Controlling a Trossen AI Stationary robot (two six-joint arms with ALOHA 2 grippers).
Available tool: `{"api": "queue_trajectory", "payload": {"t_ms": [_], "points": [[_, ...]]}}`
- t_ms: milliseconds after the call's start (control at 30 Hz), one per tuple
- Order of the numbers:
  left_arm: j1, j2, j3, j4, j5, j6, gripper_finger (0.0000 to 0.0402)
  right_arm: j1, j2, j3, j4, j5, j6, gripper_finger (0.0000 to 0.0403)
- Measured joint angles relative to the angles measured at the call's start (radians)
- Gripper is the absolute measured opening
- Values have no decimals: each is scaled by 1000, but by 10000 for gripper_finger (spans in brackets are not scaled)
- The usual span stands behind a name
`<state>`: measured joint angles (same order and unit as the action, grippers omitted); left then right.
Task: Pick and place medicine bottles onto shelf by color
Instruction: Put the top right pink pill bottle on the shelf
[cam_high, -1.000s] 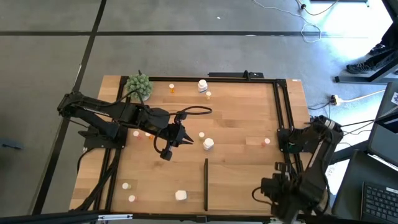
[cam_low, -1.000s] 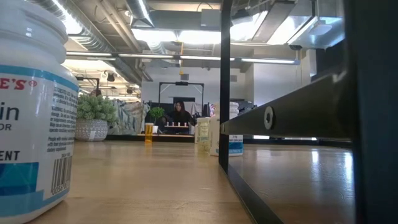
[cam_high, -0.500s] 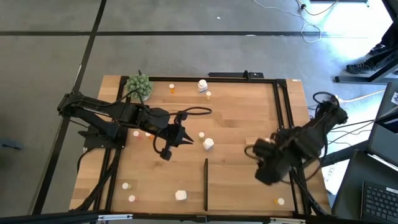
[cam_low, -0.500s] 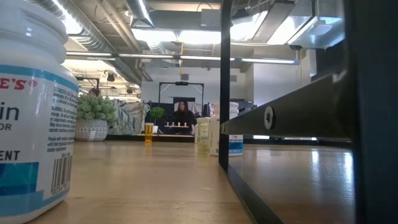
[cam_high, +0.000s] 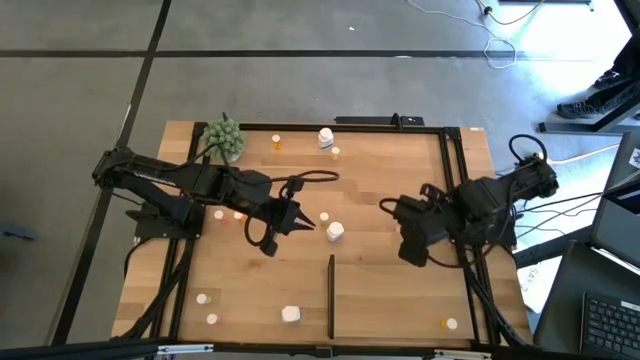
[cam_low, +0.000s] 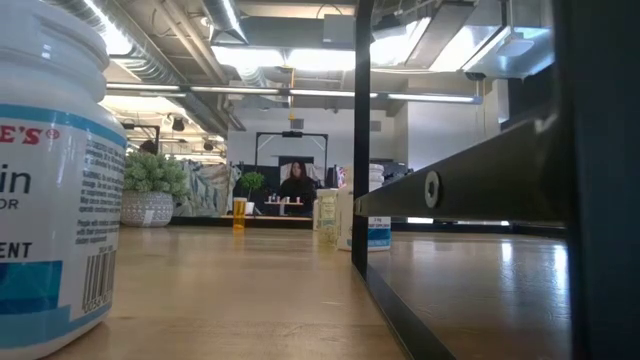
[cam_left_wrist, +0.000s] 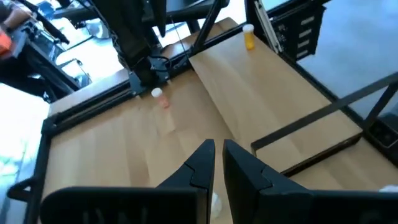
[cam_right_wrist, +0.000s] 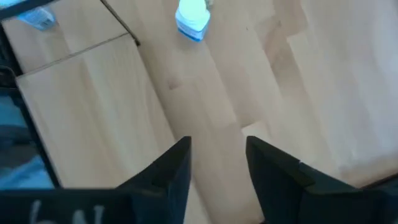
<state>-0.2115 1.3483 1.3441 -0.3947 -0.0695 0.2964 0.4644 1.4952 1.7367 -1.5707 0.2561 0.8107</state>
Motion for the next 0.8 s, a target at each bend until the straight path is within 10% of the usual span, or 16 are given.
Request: {"api": "queue_trajectory", "payload": {"t_ms": [467, 800], "points": [[146, 0, 0, -341, -22, -549, 27, -201, 0, 0, 144, -10, -498, 154], [209, 0, 0, -391, -18, -662, 27, -342, 1, -90, 262, -177, -763, 154]]}}
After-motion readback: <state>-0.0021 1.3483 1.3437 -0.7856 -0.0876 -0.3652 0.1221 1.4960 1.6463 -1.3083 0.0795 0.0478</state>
